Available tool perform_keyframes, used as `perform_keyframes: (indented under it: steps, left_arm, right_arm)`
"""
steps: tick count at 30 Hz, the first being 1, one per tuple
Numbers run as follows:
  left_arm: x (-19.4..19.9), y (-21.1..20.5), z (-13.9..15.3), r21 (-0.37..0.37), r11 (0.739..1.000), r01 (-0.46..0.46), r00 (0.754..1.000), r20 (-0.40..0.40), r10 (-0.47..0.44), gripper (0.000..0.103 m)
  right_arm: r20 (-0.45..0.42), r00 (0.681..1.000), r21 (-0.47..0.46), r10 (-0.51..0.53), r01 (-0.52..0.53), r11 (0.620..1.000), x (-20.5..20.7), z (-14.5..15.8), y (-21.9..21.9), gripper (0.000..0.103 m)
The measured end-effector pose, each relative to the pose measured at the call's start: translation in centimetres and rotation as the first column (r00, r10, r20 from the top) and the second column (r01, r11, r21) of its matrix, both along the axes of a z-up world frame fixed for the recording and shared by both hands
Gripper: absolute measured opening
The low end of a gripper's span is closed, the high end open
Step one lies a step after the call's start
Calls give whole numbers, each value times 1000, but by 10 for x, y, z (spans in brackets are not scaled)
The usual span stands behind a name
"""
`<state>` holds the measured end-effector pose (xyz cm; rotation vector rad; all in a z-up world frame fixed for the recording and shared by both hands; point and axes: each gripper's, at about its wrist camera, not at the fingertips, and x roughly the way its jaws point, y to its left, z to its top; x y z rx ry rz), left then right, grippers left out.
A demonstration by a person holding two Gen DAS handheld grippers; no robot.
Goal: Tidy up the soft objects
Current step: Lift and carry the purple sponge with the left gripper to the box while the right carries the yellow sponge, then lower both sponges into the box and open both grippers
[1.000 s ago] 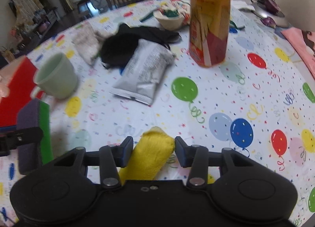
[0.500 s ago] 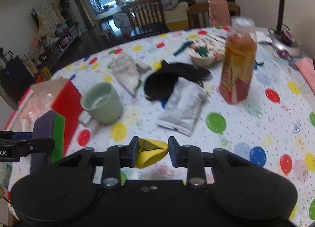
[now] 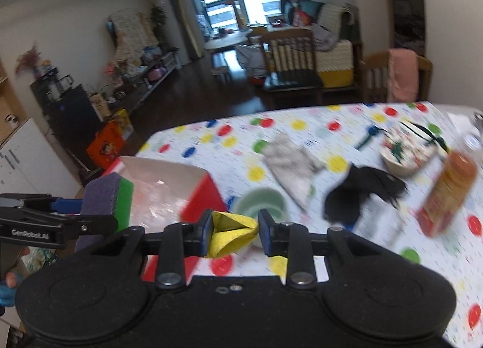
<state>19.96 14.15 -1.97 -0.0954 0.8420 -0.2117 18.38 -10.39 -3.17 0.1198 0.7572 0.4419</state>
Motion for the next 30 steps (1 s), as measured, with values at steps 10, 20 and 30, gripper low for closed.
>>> perform_keyframes:
  steps: [10, 20, 30]
  left_arm:
    - [14, 79, 0, 83, 994, -68, 998, 4, 68, 81]
    - [34, 133, -21, 166, 982, -85, 993, -61, 97, 81]
    - [55, 150, -57, 224, 972, -66, 986, -136, 98, 81]
  right_arm:
    - [6, 993, -35, 118, -118, 992, 22, 0, 78, 30]
    - [-76, 962, -117, 261, -269, 956, 27, -26, 152, 30]
    - [-152, 942, -168, 300, -324, 931, 26, -64, 190, 30]
